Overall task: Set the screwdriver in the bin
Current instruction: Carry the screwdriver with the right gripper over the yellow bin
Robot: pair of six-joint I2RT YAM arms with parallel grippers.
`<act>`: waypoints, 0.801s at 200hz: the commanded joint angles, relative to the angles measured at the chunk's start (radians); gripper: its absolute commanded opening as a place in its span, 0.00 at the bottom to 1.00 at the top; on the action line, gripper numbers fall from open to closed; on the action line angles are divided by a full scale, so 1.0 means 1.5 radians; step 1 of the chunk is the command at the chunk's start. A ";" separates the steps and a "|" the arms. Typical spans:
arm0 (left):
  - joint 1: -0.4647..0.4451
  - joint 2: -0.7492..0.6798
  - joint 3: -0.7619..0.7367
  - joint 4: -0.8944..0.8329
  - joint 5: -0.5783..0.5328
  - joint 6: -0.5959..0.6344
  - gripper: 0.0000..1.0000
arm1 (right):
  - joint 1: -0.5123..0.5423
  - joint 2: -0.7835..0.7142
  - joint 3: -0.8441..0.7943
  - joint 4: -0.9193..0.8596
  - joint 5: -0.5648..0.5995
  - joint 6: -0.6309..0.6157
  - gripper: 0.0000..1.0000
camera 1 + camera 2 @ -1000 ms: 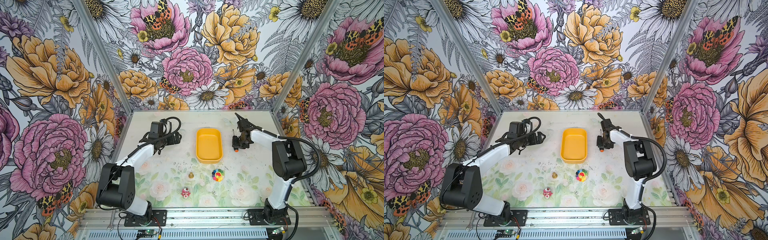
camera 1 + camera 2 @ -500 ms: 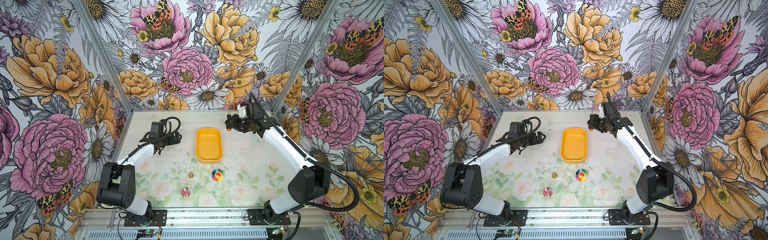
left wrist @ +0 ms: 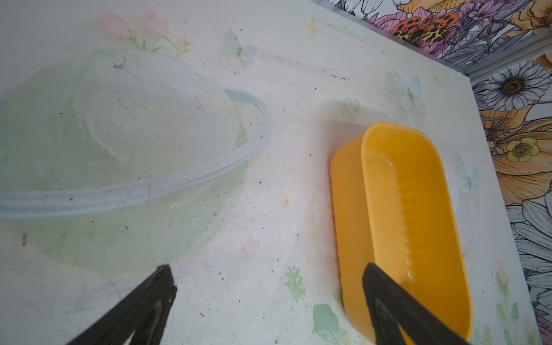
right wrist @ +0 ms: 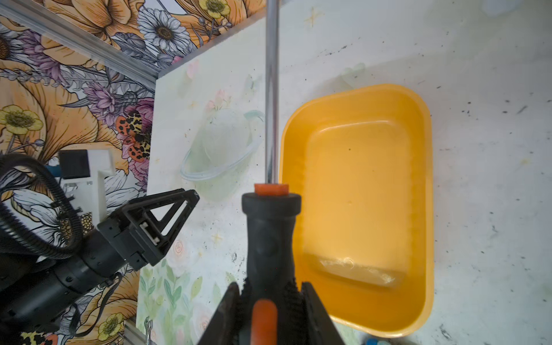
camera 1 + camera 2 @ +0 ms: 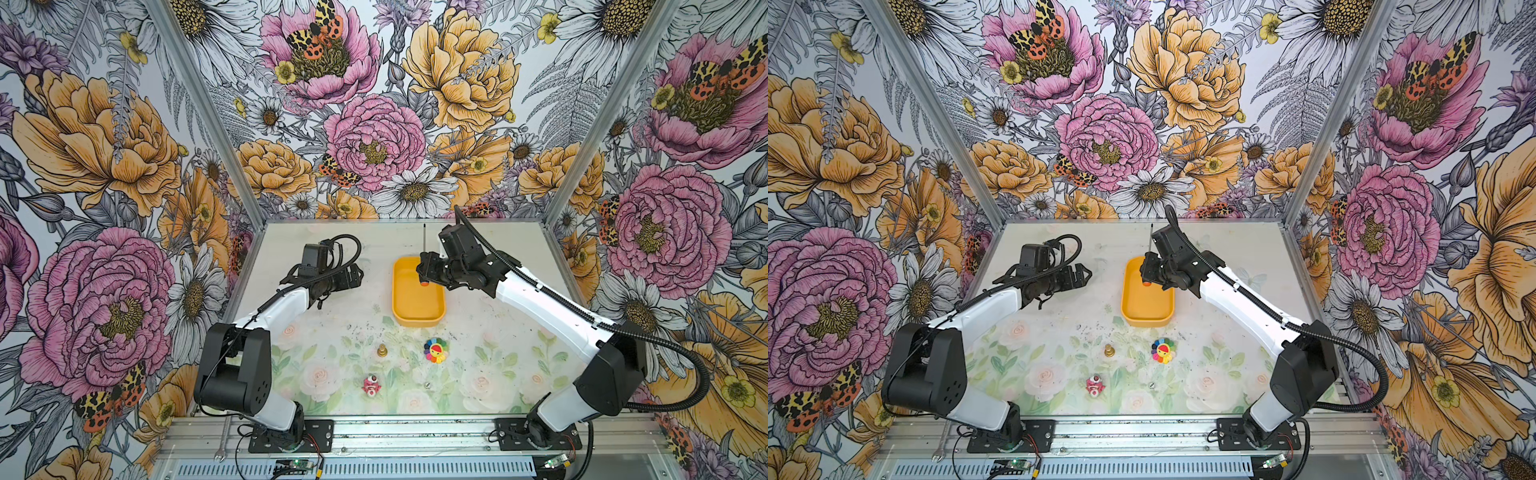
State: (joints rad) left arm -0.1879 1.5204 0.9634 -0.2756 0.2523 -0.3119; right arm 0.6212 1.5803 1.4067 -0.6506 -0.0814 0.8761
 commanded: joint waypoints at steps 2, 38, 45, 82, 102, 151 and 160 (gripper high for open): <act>-0.005 0.005 0.001 -0.002 -0.005 0.002 0.99 | 0.008 0.028 -0.027 0.002 0.027 0.040 0.00; -0.004 0.016 0.003 -0.002 -0.001 0.004 0.99 | 0.018 0.069 -0.050 0.002 0.017 0.047 0.00; -0.005 0.018 0.004 -0.002 0.000 0.004 0.99 | 0.019 0.078 -0.052 0.002 0.015 0.048 0.00; -0.005 0.022 0.004 -0.002 0.002 0.005 0.99 | 0.026 0.117 -0.051 0.002 0.018 0.044 0.00; -0.004 0.022 0.004 -0.002 0.004 0.005 0.99 | 0.026 0.133 -0.049 0.001 0.027 0.036 0.00; -0.006 0.022 0.005 -0.002 0.011 -0.001 0.99 | 0.025 0.170 -0.041 0.001 0.037 0.024 0.00; -0.006 0.023 0.005 -0.002 0.013 0.000 0.99 | 0.026 0.176 -0.038 0.001 0.038 0.023 0.00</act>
State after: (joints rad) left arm -0.1879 1.5528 0.9634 -0.2817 0.2531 -0.3119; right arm 0.6514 1.8206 1.3247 -0.6617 -0.0517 0.9245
